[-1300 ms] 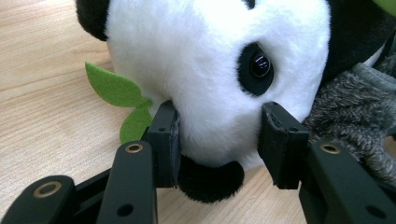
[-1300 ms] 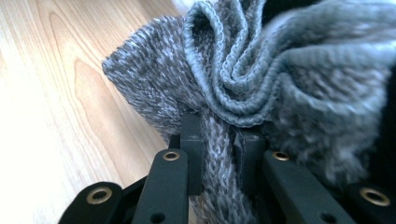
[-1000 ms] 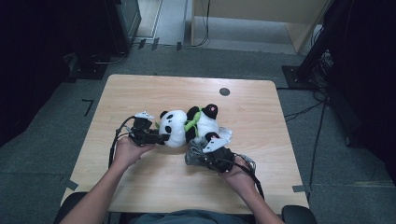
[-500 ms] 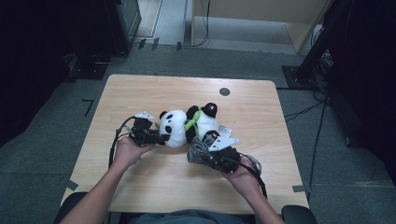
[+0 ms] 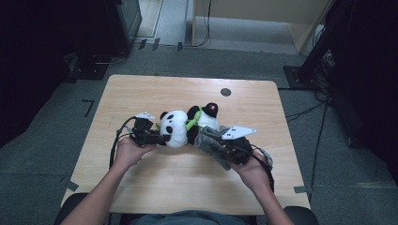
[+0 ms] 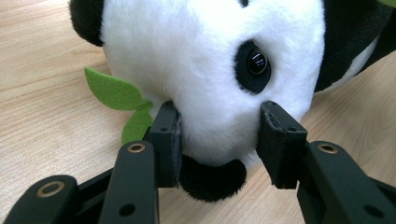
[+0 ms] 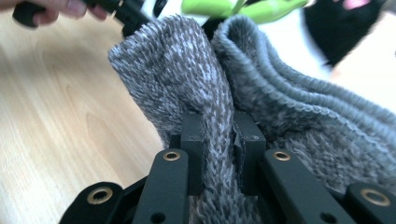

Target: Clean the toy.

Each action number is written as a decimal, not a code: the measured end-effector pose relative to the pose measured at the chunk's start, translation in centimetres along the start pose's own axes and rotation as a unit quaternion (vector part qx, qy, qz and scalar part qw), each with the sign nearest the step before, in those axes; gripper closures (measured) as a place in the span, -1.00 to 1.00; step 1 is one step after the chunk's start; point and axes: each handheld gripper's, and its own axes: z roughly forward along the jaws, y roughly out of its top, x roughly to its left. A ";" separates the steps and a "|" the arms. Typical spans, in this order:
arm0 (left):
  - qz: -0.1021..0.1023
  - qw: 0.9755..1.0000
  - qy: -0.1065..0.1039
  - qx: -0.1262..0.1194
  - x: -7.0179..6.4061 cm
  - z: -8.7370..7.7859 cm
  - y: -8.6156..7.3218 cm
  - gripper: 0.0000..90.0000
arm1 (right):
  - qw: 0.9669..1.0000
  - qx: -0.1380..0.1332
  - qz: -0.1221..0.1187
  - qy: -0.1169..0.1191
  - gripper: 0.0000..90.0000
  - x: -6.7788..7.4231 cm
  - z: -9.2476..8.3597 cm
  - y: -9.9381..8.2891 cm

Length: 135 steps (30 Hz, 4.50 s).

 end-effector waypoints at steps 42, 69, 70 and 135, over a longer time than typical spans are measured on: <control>0.011 1.000 0.004 -0.004 0.0 -0.1 0.0 0.21 | 0.985 -0.016 0.128 -0.111 0.74 -13.4 0.6 -0.2; 0.018 1.000 0.002 -0.010 0.2 0.0 -0.1 0.20 | 0.971 0.017 0.187 -0.151 0.71 -18.3 4.8 -4.8; 0.018 1.000 0.003 -0.010 0.2 0.0 -0.1 0.20 | 0.970 0.018 0.190 -0.152 0.71 -18.3 4.8 -4.8; 0.015 1.000 0.004 -0.010 0.5 -0.2 0.2 0.15 | 0.990 -0.041 0.119 -0.057 -0.44 -7.6 2.1 -0.9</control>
